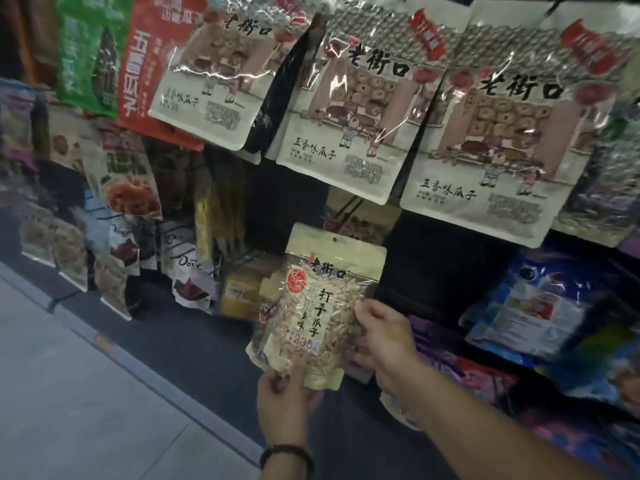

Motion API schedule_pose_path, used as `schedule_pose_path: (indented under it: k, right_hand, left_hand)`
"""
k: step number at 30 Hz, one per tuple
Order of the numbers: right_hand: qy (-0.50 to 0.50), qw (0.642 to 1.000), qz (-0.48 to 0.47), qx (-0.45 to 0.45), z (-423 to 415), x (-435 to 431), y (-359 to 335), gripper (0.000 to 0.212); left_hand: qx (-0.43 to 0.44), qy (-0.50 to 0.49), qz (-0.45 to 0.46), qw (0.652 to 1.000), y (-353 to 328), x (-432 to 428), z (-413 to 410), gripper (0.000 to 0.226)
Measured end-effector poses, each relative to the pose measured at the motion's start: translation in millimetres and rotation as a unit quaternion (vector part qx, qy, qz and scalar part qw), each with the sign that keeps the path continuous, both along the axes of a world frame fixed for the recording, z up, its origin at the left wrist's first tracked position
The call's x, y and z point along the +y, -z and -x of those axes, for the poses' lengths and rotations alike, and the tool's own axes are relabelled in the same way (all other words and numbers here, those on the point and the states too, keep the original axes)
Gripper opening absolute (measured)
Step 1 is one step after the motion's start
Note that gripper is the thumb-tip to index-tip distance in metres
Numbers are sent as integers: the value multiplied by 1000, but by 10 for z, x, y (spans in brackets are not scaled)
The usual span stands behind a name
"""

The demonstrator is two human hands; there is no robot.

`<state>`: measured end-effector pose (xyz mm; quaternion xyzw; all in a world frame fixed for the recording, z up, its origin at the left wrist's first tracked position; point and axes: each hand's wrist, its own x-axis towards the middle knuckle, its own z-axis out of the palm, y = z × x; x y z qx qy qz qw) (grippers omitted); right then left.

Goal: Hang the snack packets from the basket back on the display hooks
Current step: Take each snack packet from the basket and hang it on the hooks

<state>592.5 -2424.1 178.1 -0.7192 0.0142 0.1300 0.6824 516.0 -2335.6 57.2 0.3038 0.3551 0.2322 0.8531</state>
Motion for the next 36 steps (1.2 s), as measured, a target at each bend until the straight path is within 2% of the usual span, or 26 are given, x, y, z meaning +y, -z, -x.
schedule_pose_path:
  k: [8,22,27,31,33,36]
  right_hand:
    - [22,999,10,-37,-129,60,65,19]
    - [24,999,19,-36,-279,68,77,20]
    - [54,997,43,-42,-398,132,77,22]
    - [115,991,44,-46,-598,281,72,32]
    - [141,987,62,-52,-777,334,94,34]
    - [174,981,71,-53,-1026,431,144,10]
  left_hand:
    - [-51,-2,16,999,-66,-29,-2,25]
    - [-54,4,-7,999,-169,25,19,18]
    - [-97,45,0,994,-268,55,49,38]
    - [-78,81,-33,993,-319,49,29,75]
    - [-52,104,-52,992,-315,-16,3,69]
    - [-30,143,-74,987,-305,-54,-64,58]
